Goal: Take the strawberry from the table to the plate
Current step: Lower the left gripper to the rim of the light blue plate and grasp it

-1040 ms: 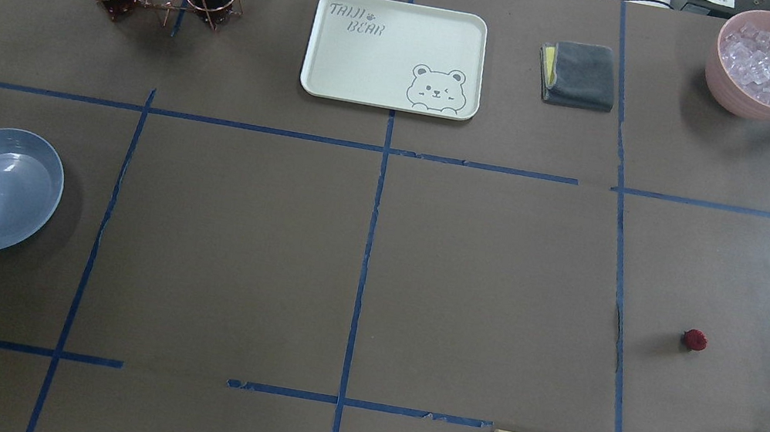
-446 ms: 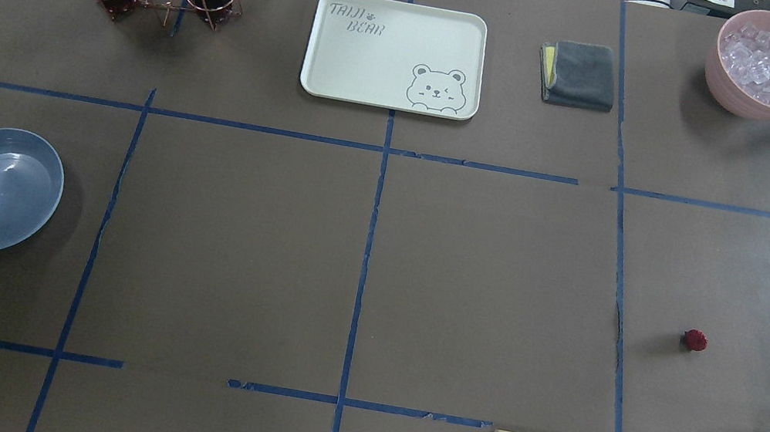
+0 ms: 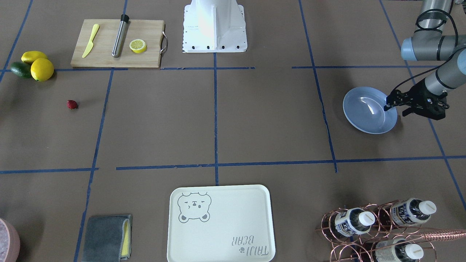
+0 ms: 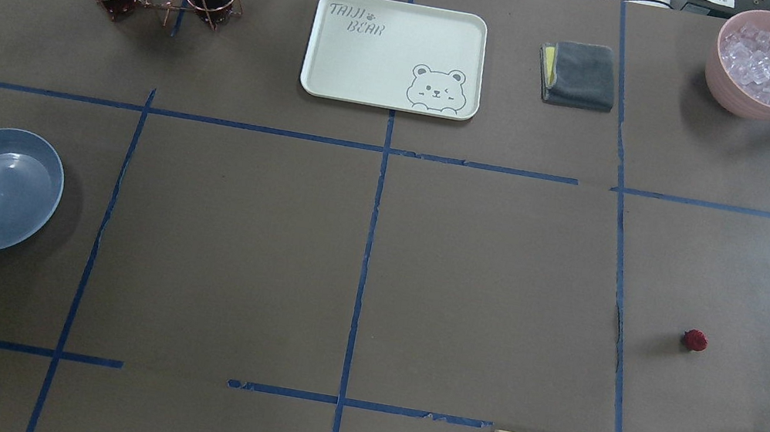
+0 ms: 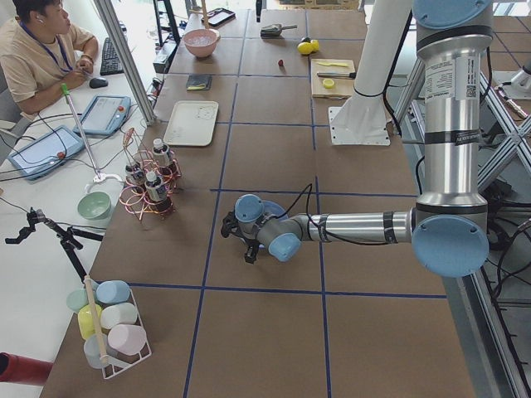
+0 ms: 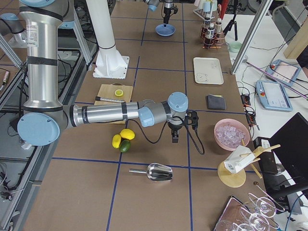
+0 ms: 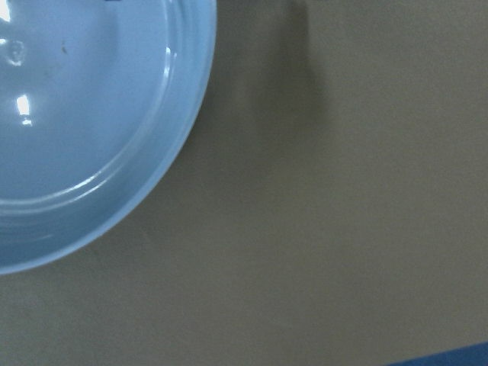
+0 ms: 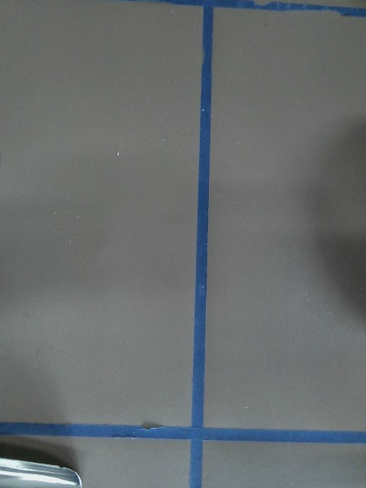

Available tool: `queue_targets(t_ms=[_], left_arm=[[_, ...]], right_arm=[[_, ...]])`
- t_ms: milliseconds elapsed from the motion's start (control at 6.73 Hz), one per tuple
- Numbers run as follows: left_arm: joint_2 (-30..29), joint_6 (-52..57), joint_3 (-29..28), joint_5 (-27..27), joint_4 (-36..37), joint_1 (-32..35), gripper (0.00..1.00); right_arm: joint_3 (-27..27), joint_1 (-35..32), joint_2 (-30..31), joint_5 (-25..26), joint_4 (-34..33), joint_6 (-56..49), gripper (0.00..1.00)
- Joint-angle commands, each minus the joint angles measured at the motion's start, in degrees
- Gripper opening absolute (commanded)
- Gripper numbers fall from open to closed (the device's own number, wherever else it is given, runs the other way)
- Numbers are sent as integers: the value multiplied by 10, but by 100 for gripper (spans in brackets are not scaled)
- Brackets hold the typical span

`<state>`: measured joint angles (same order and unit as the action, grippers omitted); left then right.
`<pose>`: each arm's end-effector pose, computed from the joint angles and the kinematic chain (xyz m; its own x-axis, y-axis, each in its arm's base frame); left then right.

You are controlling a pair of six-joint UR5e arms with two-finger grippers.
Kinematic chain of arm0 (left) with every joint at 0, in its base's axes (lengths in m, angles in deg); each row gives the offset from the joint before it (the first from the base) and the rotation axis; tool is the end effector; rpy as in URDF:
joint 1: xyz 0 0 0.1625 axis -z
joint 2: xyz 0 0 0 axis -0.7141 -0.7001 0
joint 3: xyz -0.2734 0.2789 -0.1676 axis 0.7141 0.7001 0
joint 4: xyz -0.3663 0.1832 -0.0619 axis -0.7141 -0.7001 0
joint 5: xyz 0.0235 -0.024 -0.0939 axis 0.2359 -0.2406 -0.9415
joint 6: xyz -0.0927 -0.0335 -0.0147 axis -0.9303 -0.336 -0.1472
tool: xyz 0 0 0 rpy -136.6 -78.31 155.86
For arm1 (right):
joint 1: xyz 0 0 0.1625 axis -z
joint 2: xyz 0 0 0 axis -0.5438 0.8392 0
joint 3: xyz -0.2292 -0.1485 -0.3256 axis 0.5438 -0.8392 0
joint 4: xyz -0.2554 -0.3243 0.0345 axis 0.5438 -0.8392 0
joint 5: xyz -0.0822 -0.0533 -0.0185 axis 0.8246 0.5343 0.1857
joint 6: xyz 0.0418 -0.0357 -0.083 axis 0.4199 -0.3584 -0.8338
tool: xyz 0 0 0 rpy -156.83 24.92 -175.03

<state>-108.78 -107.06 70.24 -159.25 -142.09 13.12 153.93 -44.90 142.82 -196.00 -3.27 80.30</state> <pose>0.1920 -0.4405 0.6646 0.5886 0.2813 -0.7579 -0.1995 0.9591 0.2010 -0.0441 -0.4866 0.5770 0.6366 -0.0258 0.7707 -0.0237 0.9983 0.0529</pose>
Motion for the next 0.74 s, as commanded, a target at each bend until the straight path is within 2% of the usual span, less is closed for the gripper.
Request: queue_targets(t_ms=[0, 297, 446, 594], left_arm=[[-6, -1, 3, -1, 0, -4, 0], [-6, -2, 10, -8, -15, -3, 0], [-6, -3, 16, -33, -42, -3, 0], [-4, -4, 38, -83, -48, -2, 0]], right_arm=[[-1, 0, 0, -1, 0, -1, 100], [-1, 1, 0, -1, -1, -1, 100], [-1, 1, 0, -1, 0, 0, 100], [0, 1, 0, -1, 0, 0, 100]])
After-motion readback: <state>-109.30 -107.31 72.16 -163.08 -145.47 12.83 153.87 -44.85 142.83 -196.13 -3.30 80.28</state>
